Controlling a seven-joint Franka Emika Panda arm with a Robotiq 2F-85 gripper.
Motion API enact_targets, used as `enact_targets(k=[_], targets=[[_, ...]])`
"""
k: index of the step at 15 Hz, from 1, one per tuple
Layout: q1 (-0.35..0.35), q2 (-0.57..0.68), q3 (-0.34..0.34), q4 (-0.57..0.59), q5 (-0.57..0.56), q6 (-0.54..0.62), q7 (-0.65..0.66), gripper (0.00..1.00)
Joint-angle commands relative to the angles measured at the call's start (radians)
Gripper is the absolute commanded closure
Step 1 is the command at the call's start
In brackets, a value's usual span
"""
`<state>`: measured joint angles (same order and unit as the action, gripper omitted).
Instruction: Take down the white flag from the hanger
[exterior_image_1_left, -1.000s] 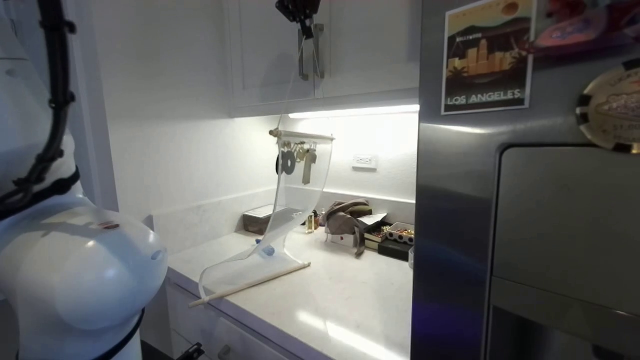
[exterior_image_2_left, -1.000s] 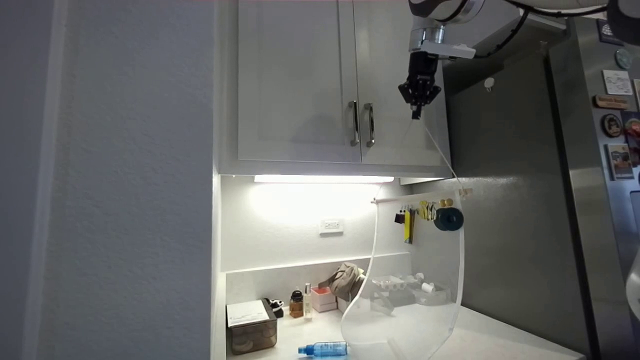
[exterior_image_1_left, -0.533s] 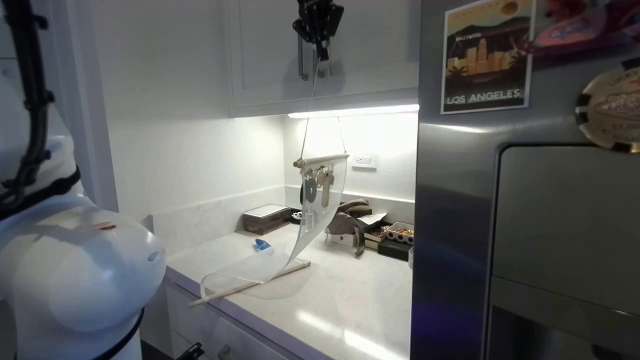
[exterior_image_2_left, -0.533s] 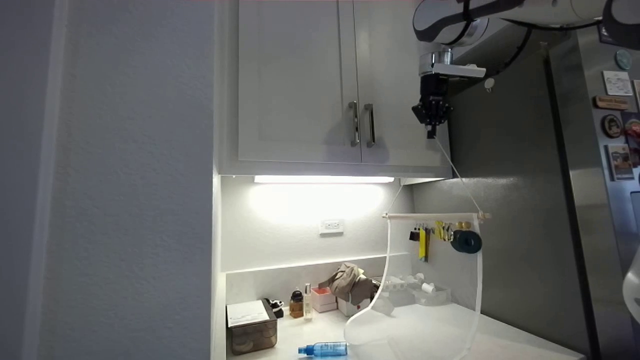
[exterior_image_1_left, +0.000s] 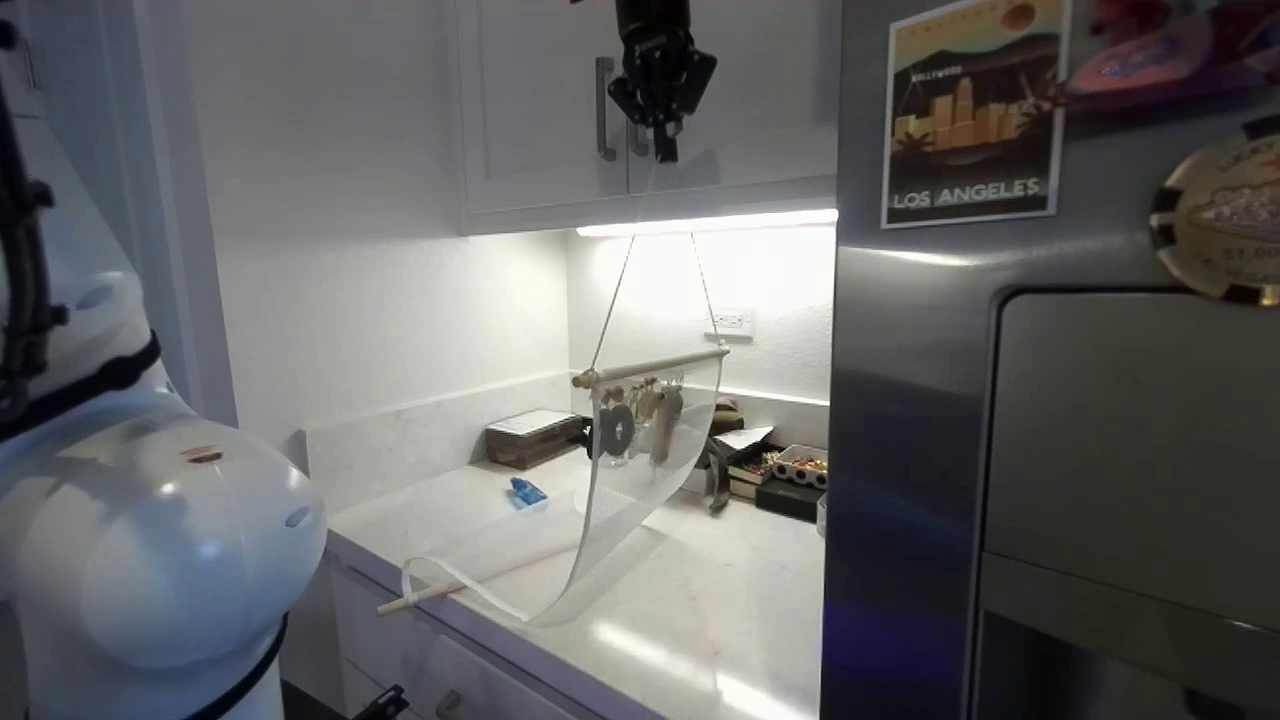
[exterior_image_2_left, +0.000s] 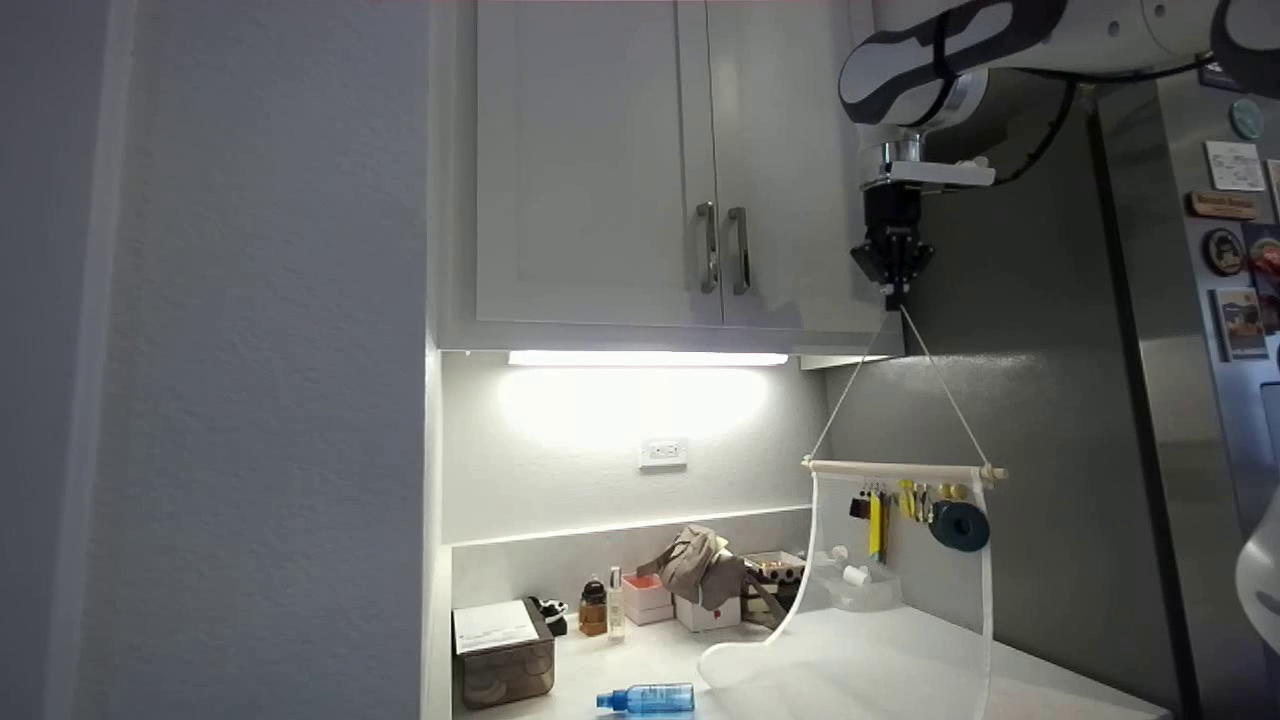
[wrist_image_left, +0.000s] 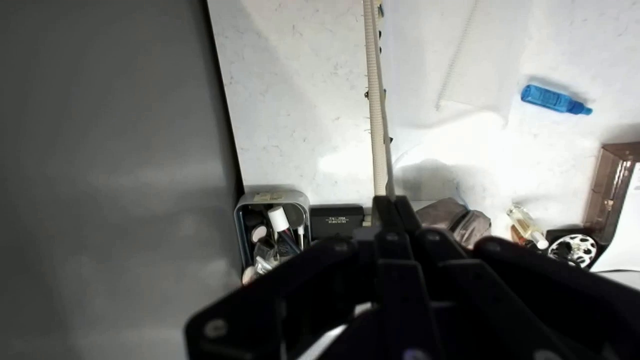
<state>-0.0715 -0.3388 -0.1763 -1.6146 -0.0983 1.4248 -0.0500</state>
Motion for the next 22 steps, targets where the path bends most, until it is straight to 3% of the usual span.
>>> enact_targets(k=[1,10,17,22], targets=[[-0.028,-0.025,-0.025,-0.059,0.023,-0.008,-0.049,1.0],[-0.047,-0.015,-0.048,-0.188,0.0,0.036,-0.105,1.0],[-0.082,-0.003,-0.056,-0.312,-0.042,0.2,-0.094,1.0],[-0.107,0.024,-0.057,-0.377,-0.088,0.246,-0.088,1.0]])
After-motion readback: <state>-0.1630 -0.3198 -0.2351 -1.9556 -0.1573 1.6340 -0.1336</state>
